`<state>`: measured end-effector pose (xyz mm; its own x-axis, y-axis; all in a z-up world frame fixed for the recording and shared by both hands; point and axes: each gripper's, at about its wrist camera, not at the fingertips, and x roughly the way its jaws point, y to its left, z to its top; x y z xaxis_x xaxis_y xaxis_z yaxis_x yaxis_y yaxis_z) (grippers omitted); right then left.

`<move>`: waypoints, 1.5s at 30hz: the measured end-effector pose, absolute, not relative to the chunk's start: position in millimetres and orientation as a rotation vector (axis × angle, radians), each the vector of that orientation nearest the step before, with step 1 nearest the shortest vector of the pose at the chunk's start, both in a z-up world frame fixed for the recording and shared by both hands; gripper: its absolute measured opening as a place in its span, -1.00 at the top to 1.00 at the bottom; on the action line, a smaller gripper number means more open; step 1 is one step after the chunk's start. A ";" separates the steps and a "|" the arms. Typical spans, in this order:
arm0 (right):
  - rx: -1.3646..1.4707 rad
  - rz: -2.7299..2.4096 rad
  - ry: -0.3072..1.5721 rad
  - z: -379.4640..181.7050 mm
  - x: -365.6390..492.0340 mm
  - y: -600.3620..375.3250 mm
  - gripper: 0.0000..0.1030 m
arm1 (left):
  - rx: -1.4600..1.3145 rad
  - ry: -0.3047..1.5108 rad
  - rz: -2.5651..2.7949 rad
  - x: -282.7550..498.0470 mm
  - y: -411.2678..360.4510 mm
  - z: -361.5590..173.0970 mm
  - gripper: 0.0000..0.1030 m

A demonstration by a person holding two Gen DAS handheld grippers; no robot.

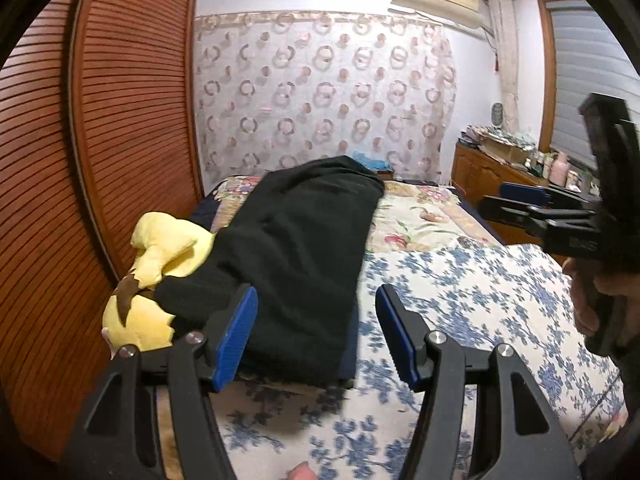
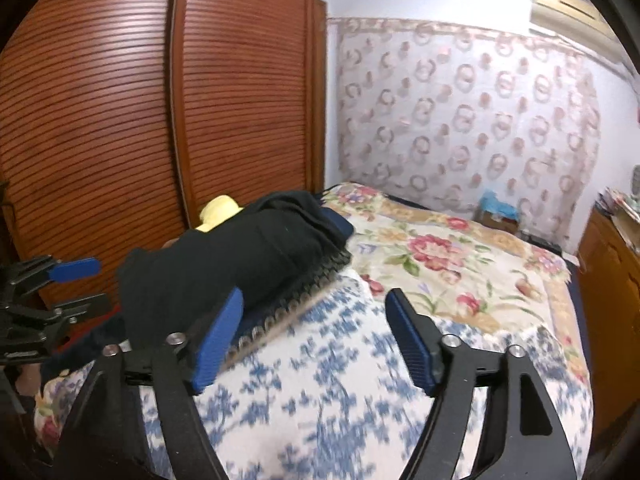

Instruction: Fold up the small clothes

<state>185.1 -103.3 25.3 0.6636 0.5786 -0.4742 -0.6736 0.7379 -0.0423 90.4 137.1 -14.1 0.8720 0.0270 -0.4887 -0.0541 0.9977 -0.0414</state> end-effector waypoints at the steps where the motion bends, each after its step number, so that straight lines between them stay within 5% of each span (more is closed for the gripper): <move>1: -0.215 0.698 0.458 24.1 179.9 -110.9 -0.67 | -0.051 0.510 0.035 89.6 130.4 -14.9 -0.18; 23: -0.046 0.342 0.392 25.4 71.5 -257.6 -0.70 | -0.025 0.463 -0.105 65.7 26.5 16.3 -0.18; 45: -0.040 0.306 0.348 31.3 51.5 -269.5 -0.70 | -0.025 0.437 -0.086 56.9 21.5 26.8 -0.19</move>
<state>51.5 -269.5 31.3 0.8944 0.2883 -0.3420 -0.3021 0.9532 0.0137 56.9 21.5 26.8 0.9026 -0.0880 -0.4214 0.0774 0.9961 -0.0422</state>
